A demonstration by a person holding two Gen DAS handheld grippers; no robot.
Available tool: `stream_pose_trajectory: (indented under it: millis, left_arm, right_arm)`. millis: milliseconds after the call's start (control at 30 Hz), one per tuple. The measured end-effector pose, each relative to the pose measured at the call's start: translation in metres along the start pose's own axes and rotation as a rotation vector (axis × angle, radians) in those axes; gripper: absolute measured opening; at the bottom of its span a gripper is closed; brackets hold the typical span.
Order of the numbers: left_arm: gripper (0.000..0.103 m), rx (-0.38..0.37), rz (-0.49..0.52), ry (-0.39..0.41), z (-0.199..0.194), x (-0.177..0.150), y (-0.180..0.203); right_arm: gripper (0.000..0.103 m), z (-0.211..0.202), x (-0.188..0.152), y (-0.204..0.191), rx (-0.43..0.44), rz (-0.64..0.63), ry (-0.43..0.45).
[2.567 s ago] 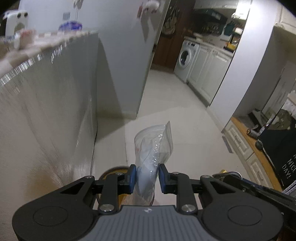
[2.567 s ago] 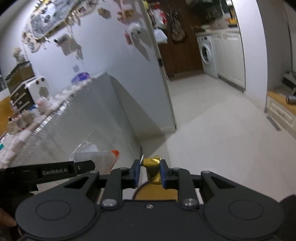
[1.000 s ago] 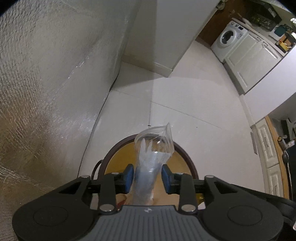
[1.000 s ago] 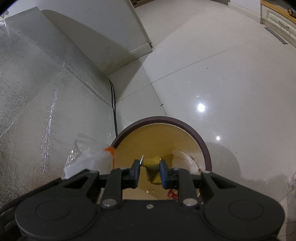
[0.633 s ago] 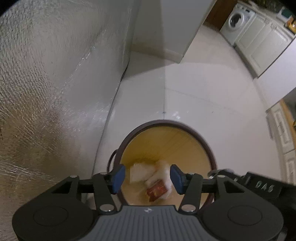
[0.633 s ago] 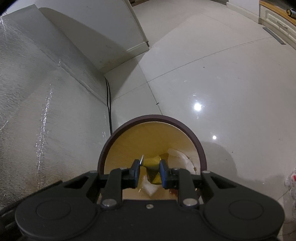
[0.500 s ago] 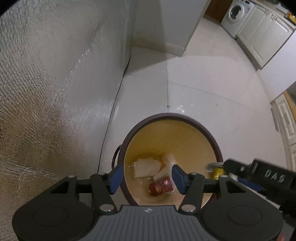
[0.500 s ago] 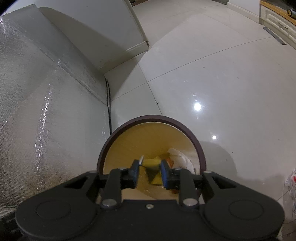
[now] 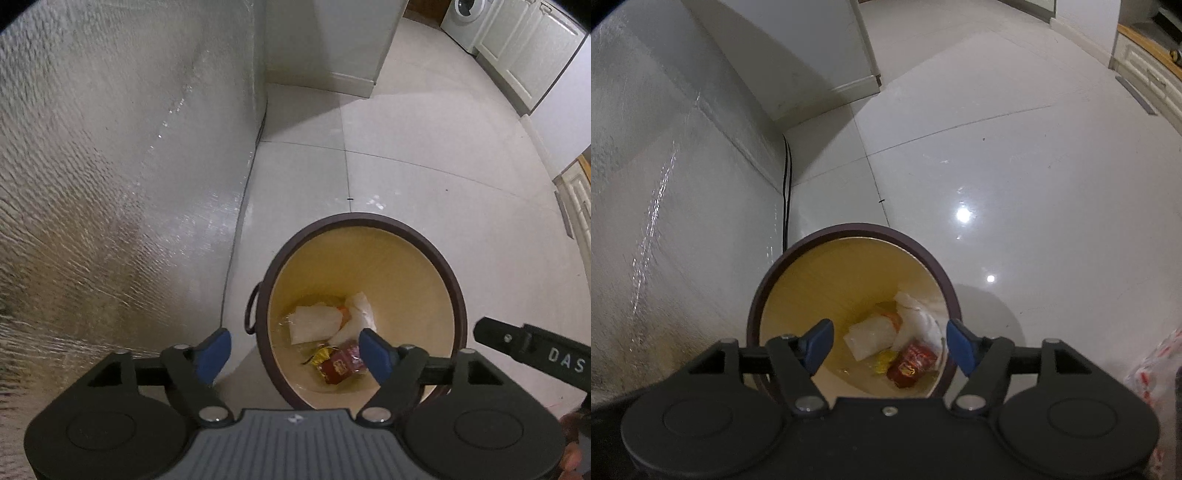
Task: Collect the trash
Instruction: 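Lift both open tools away from the wastebasket back toward the table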
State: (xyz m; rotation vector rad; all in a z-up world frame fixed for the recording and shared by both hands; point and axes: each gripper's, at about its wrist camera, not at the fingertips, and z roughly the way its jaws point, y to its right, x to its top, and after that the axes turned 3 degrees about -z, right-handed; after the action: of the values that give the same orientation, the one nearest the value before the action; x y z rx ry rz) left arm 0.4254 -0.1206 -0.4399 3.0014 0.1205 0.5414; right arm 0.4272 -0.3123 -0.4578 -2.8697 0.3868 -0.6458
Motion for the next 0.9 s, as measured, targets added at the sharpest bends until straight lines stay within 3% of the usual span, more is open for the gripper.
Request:
stream_pose_trajectory:
  millis: [233,467,900]
  left_arm:
    - [0.097,0.029,0.046,0.001,-0.009,-0.002,0.004]
    - [0.103,0.059,0.059,-0.015,-0.014,-0.006,0.002]
    - [0.103,0.083,0.068,0.025,-0.053,-0.021,0.001]
  right_arm:
    - [0.085,-0.008,-0.006,0.002,-0.013,-0.085,0.004]
    - [0.103,-0.021,-0.012,0.006,-0.033,-0.121,0.014]
    - [0.103,-0.057,-0.026,0.014,-0.094,-0.125,0.051]
